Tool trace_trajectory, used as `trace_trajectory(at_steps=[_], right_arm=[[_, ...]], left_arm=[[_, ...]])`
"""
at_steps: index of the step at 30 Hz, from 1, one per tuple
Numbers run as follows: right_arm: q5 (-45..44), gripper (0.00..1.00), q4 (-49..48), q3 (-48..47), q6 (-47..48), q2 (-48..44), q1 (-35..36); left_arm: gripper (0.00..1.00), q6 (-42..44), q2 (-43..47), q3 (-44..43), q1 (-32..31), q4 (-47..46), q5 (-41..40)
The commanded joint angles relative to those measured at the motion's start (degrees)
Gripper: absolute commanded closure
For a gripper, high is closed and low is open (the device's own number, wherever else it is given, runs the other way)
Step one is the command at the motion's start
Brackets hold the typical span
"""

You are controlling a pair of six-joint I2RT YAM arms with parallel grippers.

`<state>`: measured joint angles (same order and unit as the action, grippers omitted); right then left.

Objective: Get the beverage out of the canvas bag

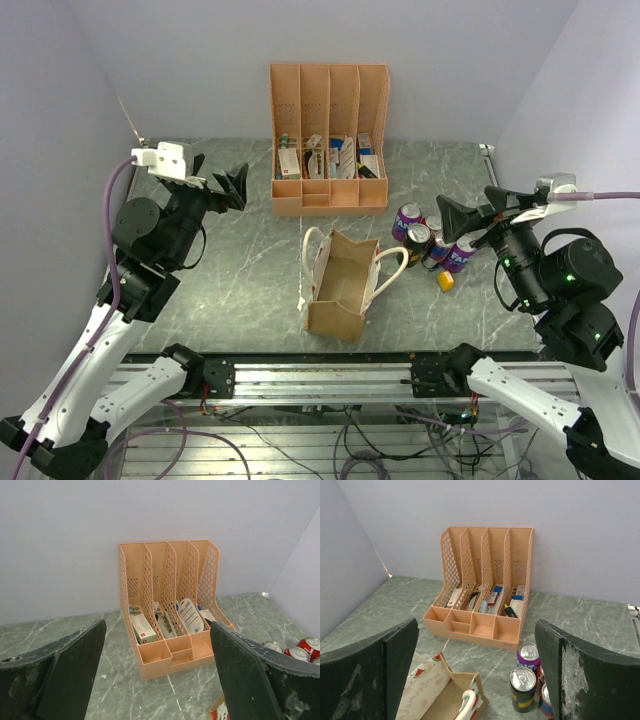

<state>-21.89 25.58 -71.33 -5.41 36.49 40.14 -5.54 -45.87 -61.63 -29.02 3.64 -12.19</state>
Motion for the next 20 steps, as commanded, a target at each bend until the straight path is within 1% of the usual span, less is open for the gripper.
trace_trajectory(at_steps=[1,8,15,18,20], right_arm=[[-0.53,0.00,-1.49,-1.15,0.78,0.95,0.21],[-2.10,0.00,-0.99,-2.03,-0.48,2.96,0.19],[-2.46,0.00,-1.49,-1.57,-0.64,2.45,0.13],[0.23,0.00,-3.14,1.06,1.76,0.99,0.17],[1.43,0.00,-4.14,2.18,1.52,-0.28,0.20]], left_arm=[[0.04,1.34,-0.14,0.17,0.54,-2.64,-0.06],[0.05,1.61,-1.74,-0.59,0.54,-1.55,0.09],[0.05,1.51,-2.38,-0.68,0.56,-1.48,0.20],[0.05,1.55,-1.90,-0.57,0.54,-1.64,0.20],[0.04,1.62,-1.69,-0.27,0.54,-1.95,-0.06]])
